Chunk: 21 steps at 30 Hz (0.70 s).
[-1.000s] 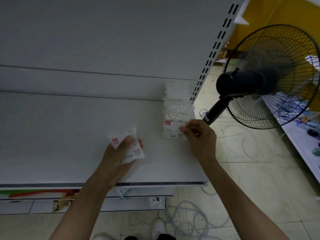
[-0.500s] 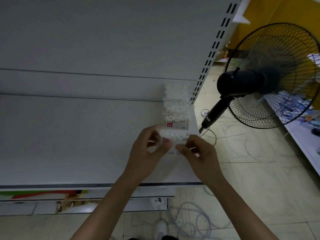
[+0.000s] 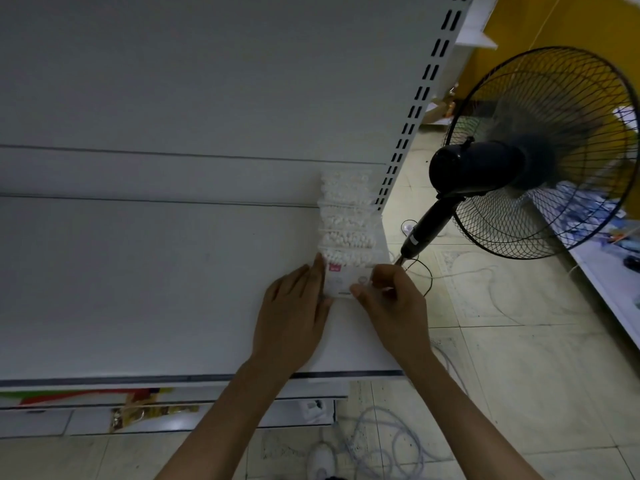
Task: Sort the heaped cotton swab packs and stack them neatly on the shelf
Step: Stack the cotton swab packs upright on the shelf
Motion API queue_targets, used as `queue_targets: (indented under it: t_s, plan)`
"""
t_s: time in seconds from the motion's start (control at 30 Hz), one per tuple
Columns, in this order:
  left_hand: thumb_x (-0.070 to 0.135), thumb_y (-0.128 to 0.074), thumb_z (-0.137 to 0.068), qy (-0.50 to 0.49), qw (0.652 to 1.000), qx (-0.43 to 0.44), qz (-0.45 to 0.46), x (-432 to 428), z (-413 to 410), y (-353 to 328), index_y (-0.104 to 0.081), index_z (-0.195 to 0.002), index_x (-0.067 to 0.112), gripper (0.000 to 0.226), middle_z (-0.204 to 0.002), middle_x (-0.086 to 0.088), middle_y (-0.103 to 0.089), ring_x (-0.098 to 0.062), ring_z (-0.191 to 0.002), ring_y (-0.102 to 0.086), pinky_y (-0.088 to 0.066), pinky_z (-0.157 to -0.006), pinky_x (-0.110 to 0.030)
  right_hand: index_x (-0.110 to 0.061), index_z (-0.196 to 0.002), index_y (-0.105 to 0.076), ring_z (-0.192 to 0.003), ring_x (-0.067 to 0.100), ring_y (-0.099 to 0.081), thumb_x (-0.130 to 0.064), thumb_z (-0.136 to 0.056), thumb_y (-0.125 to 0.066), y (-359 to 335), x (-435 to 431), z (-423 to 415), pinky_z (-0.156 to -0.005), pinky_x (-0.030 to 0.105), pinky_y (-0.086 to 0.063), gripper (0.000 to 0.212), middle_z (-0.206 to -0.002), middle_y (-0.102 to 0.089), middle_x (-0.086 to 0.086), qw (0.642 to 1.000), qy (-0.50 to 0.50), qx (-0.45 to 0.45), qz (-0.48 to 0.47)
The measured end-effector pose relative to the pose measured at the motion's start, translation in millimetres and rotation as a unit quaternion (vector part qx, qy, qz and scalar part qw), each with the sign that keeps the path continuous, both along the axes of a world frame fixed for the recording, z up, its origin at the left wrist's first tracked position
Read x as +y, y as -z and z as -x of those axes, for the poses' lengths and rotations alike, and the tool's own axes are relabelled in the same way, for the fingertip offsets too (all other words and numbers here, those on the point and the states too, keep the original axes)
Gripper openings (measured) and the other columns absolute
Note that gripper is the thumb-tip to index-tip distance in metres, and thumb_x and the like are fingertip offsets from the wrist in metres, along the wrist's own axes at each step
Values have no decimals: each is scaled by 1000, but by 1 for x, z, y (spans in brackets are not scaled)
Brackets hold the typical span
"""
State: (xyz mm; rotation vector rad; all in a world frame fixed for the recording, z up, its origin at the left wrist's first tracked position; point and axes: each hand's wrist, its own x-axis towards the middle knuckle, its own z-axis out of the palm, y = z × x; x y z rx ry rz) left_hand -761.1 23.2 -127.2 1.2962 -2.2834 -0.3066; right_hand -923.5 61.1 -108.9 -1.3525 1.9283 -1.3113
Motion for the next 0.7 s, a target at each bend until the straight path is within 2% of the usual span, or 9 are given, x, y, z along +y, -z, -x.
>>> queue_targets:
  t_s: [0.17, 0.23, 0.33, 0.4, 0.5, 0.57, 0.63, 0.7]
  plan:
    - [30, -37, -93, -5, 1000, 15, 3, 0, 1, -3, -51, -136, 5, 52, -121, -12, -66, -27, -111, -62, -44, -95, -42, -15, -104, -61, -81, 1, -54, -23, -81, -74, 5, -6, 1, -69, 1, -38, 27, -93, -60, -4, 999, -2, 39, -15]
    - [30, -38, -92, -7, 1000, 16, 13, -1, 2, -2, -51, -135, 6, 51, -119, -10, -66, -25, -111, -61, -45, -94, -41, -14, -112, -61, -86, 9, -54, -27, -82, -72, 7, -6, 2, -71, 6, -37, 34, -98, -59, -5, 998, -1, 55, -24]
    - [30, -39, -92, -4, 1000, 15, -1, -2, 2, -1, -51, -136, 7, 51, -120, -10, -66, -24, -111, -61, -42, -95, -39, -13, -113, -63, -92, 17, -55, -32, -84, -70, 9, -6, 2, -73, 20, -39, 35, -96, -57, -7, 996, -14, 90, -9]
    - [32, -39, -93, 4, 1000, 16, -11, -4, 0, 2, -46, -140, 7, 53, -124, -10, -64, -25, -113, -60, -40, -98, -38, -13, -114, -63, -95, 17, -57, -42, -82, -66, 8, -4, 3, -76, 20, -40, 44, -98, -59, -7, 996, -19, 82, -10]
    - [37, -45, -96, 23, 994, 87, -65, 0, -2, -3, -21, -150, 12, 64, -143, -7, -46, -21, -127, -48, -35, -107, -34, -11, -129, -54, -109, 14, -53, -48, -79, -61, 6, 5, 2, -92, 31, -46, 62, -118, -58, -1, 999, -6, 51, 12]
    - [35, -50, -98, 0, 987, 128, -102, 3, -9, -14, -2, -148, 21, 71, -151, 4, -23, -14, -137, -28, -21, -112, -26, -5, -133, -48, -117, 17, -47, -42, -82, -60, 0, 12, -2, -100, 41, -42, 64, -127, -54, 7, 995, 8, 72, 65]
    - [41, -45, -98, -29, 993, 110, -41, 3, -25, -24, 3, -148, 21, 73, -154, 5, -10, -16, -142, -19, -16, -115, -31, -6, -135, -44, -123, 21, -43, -35, -84, -57, -9, 16, -15, -105, 43, -37, 60, -132, -50, 12, 984, 0, 128, 124]
    - [46, -38, -96, -51, 996, 71, 21, 3, -52, -36, 3, -153, 19, 75, -158, -1, -8, -19, -145, -14, -17, -115, -40, -10, -136, -40, -131, 23, -39, -31, -85, -56, -23, 18, -37, -111, 36, -28, 58, -137, -46, 10, 973, -23, 163, 160]
